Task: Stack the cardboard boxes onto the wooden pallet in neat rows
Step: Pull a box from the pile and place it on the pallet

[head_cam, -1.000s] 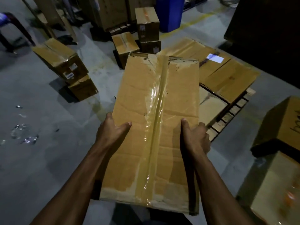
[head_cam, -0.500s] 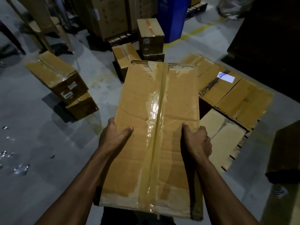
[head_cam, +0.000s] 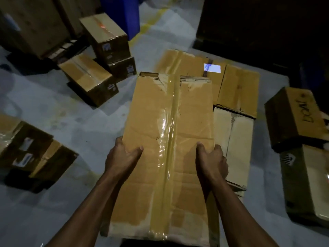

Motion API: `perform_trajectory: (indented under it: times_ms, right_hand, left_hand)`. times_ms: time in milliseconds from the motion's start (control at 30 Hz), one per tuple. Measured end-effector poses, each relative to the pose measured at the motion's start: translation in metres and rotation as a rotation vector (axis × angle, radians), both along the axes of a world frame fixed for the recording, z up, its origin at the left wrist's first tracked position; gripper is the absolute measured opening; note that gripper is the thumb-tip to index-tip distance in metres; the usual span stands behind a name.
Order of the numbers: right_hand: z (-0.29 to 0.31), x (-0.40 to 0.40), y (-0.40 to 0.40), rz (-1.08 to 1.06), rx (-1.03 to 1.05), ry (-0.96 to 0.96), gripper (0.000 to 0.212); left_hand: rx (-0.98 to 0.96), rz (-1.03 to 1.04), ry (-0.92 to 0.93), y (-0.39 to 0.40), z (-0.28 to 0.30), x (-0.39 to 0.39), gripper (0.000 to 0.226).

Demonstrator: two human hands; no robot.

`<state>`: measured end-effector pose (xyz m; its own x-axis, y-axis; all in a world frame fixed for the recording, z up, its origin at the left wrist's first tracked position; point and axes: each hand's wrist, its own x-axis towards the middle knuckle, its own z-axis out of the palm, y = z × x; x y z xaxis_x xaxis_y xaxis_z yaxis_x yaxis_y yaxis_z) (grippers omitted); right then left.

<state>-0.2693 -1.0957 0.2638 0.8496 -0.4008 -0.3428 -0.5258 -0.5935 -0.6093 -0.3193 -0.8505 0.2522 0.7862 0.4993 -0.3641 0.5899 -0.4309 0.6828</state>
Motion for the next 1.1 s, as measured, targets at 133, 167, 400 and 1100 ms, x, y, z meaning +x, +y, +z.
perform_trajectory:
  times_ms: [133, 167, 400, 1100]
  right_hand:
    - [-0.011, 0.018, 0.003, -0.076, -0.02, 0.039, 0.059]
    - [-0.016, 0.024, 0.003, -0.092, -0.02, 0.046, 0.06]
    - [-0.088, 0.076, 0.001, -0.158, 0.053, 0.092, 0.055]
    - [-0.319, 0.208, -0.034, -0.23, -0.041, 0.049, 0.073]
  left_hand:
    - [-0.001, -0.093, 0.01, 0.008, -0.016, 0.036, 0.07]
    - [0.001, -0.115, 0.012, 0.009, -0.022, 0.045, 0.069]
    - [-0.058, -0.228, 0.146, 0.014, -0.08, 0.121, 0.069]
    - [-0.083, -0.281, 0.156, -0.023, -0.301, 0.294, 0.069]
